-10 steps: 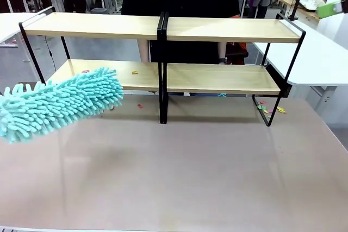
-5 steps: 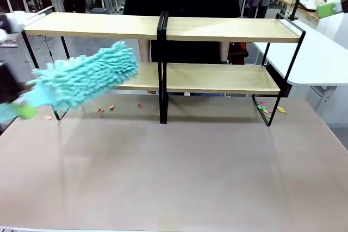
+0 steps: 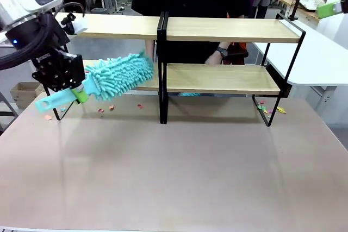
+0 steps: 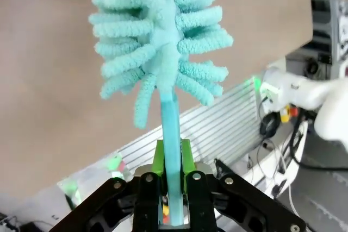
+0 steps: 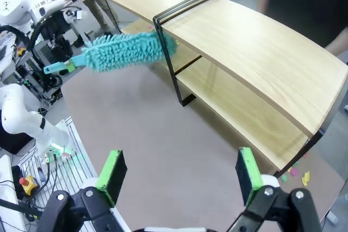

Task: Clean the shelves.
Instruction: Clean another randomly selected level of the Shelf with the Duster.

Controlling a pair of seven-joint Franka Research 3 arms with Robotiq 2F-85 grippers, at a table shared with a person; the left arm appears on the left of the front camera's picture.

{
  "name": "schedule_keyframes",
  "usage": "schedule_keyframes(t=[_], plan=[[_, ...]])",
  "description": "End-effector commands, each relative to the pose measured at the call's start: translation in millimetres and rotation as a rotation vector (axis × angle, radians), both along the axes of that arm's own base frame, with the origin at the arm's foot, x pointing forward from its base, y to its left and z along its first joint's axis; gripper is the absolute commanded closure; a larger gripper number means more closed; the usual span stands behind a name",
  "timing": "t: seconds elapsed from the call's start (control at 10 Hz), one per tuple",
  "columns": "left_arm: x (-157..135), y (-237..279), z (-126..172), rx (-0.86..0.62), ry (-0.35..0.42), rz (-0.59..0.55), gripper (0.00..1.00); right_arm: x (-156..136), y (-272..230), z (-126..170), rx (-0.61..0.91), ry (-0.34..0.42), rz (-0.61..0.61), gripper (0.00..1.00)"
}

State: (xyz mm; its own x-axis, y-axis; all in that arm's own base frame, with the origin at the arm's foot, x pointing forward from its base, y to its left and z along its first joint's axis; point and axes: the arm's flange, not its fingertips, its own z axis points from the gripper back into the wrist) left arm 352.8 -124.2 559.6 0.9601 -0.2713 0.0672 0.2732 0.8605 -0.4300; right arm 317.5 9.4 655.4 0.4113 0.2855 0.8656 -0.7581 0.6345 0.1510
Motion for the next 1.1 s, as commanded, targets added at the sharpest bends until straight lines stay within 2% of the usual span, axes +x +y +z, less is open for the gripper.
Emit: schedule_keyframes(t=[0.0,0.4,0.7,1.0], plan=[[7,-12,5,0.03,-0.033,0.075,0.87,0,0,1,0.003,-0.003,0.001,0.0],[28,-30,-14,0.038,-0.078,0.119,0.87,0,0,1,0.003,-0.003,0.001,0.0],[29,-30,-19,0.045,-0.094,0.129,0.87,0,0,1,0.003,-0.003,0.001,0.0],[40,-31,-41,0.106,-0.081,0.166,0.87,0,0,1,0.003,-0.003,0.001,0.0]])
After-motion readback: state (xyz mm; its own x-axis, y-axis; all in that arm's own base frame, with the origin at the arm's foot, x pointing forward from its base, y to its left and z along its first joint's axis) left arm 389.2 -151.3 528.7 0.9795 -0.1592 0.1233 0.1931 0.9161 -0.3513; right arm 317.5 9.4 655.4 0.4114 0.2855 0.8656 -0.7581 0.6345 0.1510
